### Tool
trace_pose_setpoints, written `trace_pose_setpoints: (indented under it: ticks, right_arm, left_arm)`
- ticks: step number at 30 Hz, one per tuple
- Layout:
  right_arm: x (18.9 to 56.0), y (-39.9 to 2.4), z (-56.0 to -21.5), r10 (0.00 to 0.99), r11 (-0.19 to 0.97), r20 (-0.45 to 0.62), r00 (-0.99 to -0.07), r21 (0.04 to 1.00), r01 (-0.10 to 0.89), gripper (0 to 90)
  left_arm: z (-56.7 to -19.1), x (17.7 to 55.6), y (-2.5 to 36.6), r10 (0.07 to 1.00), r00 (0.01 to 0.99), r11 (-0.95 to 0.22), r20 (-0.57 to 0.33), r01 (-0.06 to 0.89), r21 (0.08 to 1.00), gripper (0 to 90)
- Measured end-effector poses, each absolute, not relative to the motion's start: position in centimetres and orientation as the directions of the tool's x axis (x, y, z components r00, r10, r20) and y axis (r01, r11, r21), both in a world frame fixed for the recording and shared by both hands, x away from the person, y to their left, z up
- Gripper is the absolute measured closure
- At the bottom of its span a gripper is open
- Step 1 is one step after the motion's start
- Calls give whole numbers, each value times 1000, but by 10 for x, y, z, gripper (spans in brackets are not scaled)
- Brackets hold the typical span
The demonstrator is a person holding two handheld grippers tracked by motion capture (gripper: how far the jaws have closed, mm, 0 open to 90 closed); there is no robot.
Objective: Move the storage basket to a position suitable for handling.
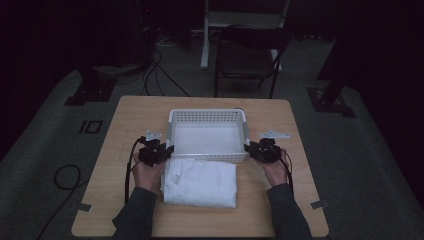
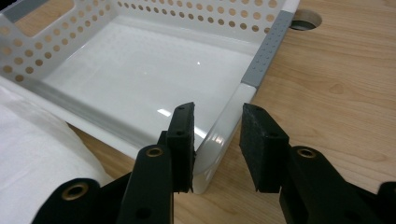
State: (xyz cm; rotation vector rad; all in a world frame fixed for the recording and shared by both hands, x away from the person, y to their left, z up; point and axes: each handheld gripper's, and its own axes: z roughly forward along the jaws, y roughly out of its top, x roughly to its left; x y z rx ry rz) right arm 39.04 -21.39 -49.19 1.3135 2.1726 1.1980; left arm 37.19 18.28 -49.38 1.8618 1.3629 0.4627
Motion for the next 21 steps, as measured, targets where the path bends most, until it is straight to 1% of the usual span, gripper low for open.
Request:
trace_pose_setpoints:
  ticks: [2, 5, 6, 7, 8, 10, 12, 14, 17, 21]
  right_arm:
    - [390, -212, -493, 834, 216, 149, -531, 798, 563, 647]
    - [389, -211, -493, 830, 214, 153, -536, 801, 560, 635]
    - [389, -210, -494, 827, 214, 155, -540, 802, 558, 597]
    - [389, -210, -494, 827, 214, 155, -540, 802, 558, 597]
    - [388, -212, -494, 838, 210, 143, -527, 806, 553, 556]
    - [387, -214, -493, 845, 201, 141, -516, 810, 551, 543]
    - [382, -223, -488, 857, 161, 155, -491, 825, 541, 495]
    - [378, -229, -484, 861, 146, 160, -482, 831, 537, 475]
    - [374, -234, -483, 859, 143, 167, -484, 829, 540, 458]
    - [370, -239, -487, 862, 165, 151, -483, 819, 549, 441]
  left_arm:
    - [-495, 372, 185, 926, 351, -129, -137, 638, 759, 611]
    - [-495, 372, 187, 922, 361, -131, -141, 634, 762, 596]
    - [-495, 371, 188, 921, 364, -133, -140, 630, 765, 568]
    - [-495, 371, 188, 921, 364, -133, -140, 630, 765, 537]
    - [-493, 369, 188, 927, 354, -133, -123, 616, 776, 519]
    - [-492, 368, 189, 927, 355, -131, -122, 610, 782, 476]
    - [-488, 362, 192, 931, 346, -122, -115, 594, 795, 445]
    - [-487, 358, 194, 934, 338, -118, -114, 594, 796, 411]
    - [-488, 354, 197, 936, 330, -107, -122, 597, 795, 398]
    - [-487, 346, 201, 935, 321, -80, -147, 598, 797, 385]
